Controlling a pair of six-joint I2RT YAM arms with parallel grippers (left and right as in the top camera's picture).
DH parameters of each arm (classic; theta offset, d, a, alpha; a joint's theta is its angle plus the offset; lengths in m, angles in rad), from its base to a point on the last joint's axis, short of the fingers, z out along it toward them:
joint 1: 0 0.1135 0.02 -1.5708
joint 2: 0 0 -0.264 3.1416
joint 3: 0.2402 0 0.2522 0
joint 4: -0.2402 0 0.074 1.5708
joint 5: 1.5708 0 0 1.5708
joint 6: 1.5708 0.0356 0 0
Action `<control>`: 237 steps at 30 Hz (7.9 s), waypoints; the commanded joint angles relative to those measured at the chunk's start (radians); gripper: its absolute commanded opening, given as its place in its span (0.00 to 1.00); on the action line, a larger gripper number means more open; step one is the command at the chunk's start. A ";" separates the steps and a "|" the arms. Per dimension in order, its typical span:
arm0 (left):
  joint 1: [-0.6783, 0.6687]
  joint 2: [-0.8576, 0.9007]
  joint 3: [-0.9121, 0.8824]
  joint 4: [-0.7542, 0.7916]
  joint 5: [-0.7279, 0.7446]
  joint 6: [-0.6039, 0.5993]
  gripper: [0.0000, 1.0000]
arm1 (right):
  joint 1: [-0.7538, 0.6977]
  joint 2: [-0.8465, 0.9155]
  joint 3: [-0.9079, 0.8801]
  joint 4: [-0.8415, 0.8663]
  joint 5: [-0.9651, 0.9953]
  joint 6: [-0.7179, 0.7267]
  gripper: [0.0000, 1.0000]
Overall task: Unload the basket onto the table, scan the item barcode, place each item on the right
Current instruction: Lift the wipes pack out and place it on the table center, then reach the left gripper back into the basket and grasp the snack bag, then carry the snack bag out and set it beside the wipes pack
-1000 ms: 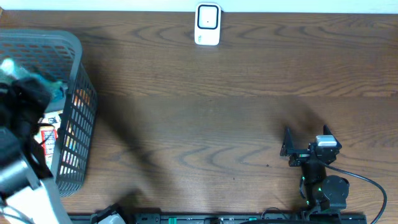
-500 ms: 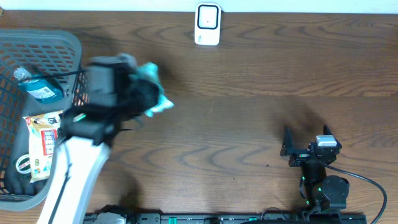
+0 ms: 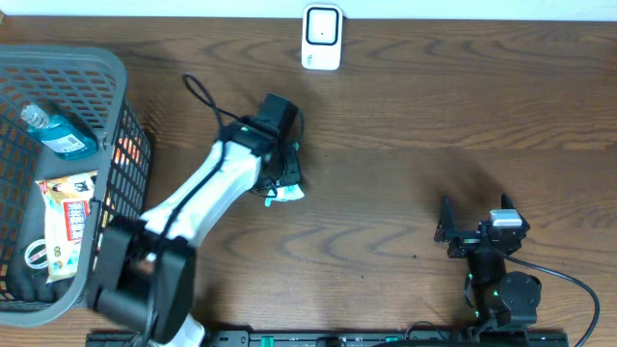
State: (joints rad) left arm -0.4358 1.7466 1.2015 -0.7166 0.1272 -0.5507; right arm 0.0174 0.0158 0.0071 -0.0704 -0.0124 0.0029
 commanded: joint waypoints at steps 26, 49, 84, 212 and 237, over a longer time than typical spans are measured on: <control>-0.002 0.009 0.012 0.009 -0.014 -0.033 0.98 | 0.009 -0.002 -0.002 -0.004 -0.008 -0.011 0.99; 0.480 -0.743 0.232 -0.120 -0.469 0.105 0.98 | 0.009 -0.003 -0.002 -0.004 -0.008 -0.011 0.99; 1.212 0.033 0.044 -0.174 -0.198 0.426 0.98 | 0.009 -0.002 -0.002 -0.004 -0.008 -0.011 0.99; -0.174 0.050 0.159 0.132 -0.151 -0.005 0.75 | 0.009 -0.002 -0.002 -0.004 -0.008 -0.011 0.99; 0.457 -0.604 0.372 -0.141 -0.520 0.195 0.98 | 0.009 -0.003 -0.002 -0.004 -0.008 -0.011 0.99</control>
State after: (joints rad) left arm -0.0864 1.1664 1.5711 -0.8433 -0.3687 -0.3649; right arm 0.0174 0.0158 0.0071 -0.0708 -0.0124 0.0029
